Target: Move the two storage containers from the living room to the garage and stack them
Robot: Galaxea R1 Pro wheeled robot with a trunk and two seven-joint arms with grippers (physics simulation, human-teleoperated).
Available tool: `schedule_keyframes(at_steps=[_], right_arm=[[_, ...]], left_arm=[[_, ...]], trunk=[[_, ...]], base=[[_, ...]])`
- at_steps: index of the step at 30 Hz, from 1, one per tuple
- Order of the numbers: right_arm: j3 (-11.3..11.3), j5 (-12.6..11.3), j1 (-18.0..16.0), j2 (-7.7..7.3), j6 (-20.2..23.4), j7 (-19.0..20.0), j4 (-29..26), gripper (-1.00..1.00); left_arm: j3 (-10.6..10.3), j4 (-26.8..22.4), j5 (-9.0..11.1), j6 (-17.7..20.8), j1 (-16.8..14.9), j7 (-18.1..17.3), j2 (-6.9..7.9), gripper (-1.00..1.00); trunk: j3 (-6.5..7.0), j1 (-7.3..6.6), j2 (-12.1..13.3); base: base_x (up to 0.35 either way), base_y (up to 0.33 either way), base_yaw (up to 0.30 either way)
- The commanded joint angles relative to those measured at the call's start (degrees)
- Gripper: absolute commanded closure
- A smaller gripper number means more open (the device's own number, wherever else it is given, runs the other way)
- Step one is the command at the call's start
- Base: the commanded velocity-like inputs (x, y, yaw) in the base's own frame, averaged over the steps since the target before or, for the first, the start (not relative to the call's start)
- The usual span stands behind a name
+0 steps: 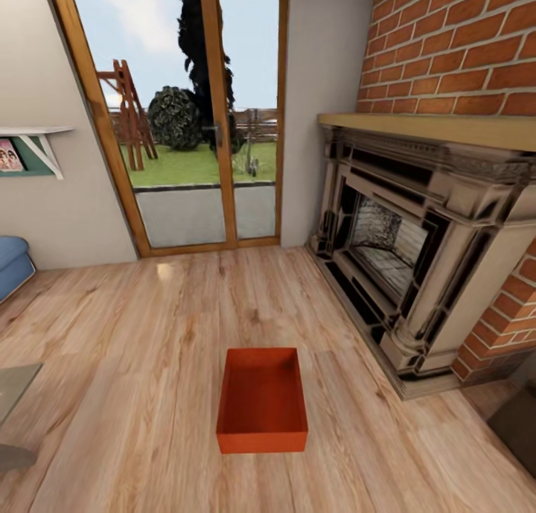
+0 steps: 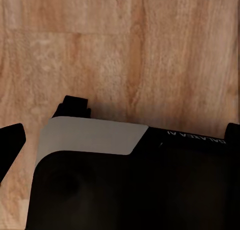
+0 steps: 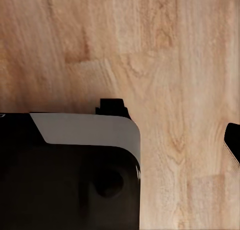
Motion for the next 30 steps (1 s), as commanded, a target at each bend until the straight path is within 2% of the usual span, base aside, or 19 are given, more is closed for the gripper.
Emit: schedule_keyframes(at_steps=[1,14,22,30], right_arm=[[0.45,-0.48,-0.06,0.06,-0.29,-0.03,0.18,-1.00],[0.45,-0.48,-0.06,0.06,-0.29,-0.03,0.18,-1.00],[0.45,-0.48,-0.06,0.06,-0.29,-0.03,0.18,-1.00],[0.45,-0.41,-0.06,0.06,-0.29,-0.02,0.18,-1.00]], left_arm=[[0.01,-0.03,0.47,0.26,-0.02,-0.16,0.02,-1.00],[0.08,-0.03,0.56,0.06,0.00,-0.12,0.13,-1.00],[0.06,-0.03,0.77,-0.97,0.00,-0.08,0.11,-1.00],[0.10,-0.03,0.82,-0.98,-0.01,-0.07,0.14,-1.00]], trunk=[[-0.05,0.03,-0.02],[-0.05,0.03,-0.02],[-0.05,0.03,-0.02],[-0.05,0.03,-0.02]], base=[[0.322,0.000,0.000],[0.319,0.000,0.000],[0.123,0.000,0.000],[0.302,0.000,0.000]])
